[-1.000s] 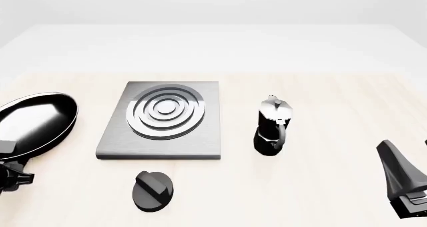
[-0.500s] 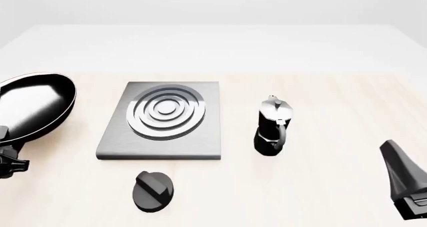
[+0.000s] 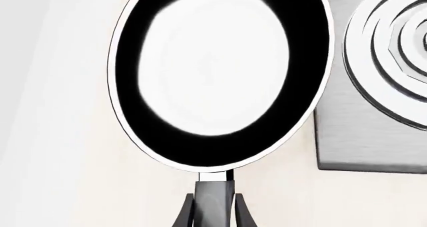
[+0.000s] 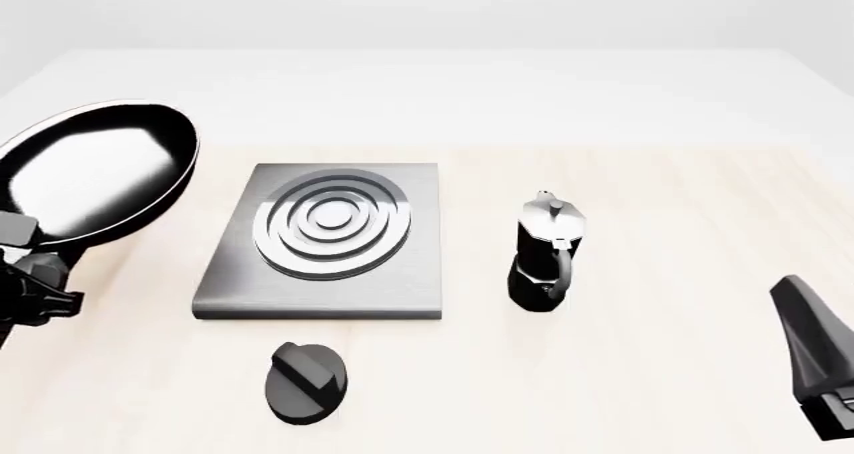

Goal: Turn on the stove and put the frying pan on it.

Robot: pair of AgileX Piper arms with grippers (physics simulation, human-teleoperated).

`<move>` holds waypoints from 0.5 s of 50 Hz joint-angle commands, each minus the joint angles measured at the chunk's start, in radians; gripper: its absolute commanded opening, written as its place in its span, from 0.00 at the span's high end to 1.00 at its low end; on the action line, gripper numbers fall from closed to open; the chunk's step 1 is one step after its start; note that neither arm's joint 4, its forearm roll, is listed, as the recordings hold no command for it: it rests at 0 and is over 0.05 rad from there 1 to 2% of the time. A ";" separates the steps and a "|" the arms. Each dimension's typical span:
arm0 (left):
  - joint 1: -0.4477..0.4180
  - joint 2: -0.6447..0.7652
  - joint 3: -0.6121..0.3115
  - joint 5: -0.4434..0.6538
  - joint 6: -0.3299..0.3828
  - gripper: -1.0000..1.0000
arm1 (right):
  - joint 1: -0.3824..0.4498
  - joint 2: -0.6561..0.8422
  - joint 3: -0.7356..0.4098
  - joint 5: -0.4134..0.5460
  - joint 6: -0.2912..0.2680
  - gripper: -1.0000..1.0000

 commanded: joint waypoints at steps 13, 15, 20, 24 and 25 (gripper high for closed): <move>-0.225 -0.030 -0.137 0.101 0.032 1.00 | -0.016 -0.013 0.001 0.006 0.022 0.00; -0.239 -0.023 -0.143 0.100 0.041 1.00 | -0.018 -0.013 0.002 0.004 0.024 0.00; -0.279 -0.009 -0.147 0.097 0.057 1.00 | -0.021 -0.014 0.004 0.003 0.027 0.00; -0.305 0.000 -0.154 0.097 0.071 1.00 | -0.023 -0.014 0.001 0.006 0.027 0.00; -0.310 0.002 -0.156 0.096 0.073 1.00 | -0.024 -0.014 -0.005 0.010 0.028 0.00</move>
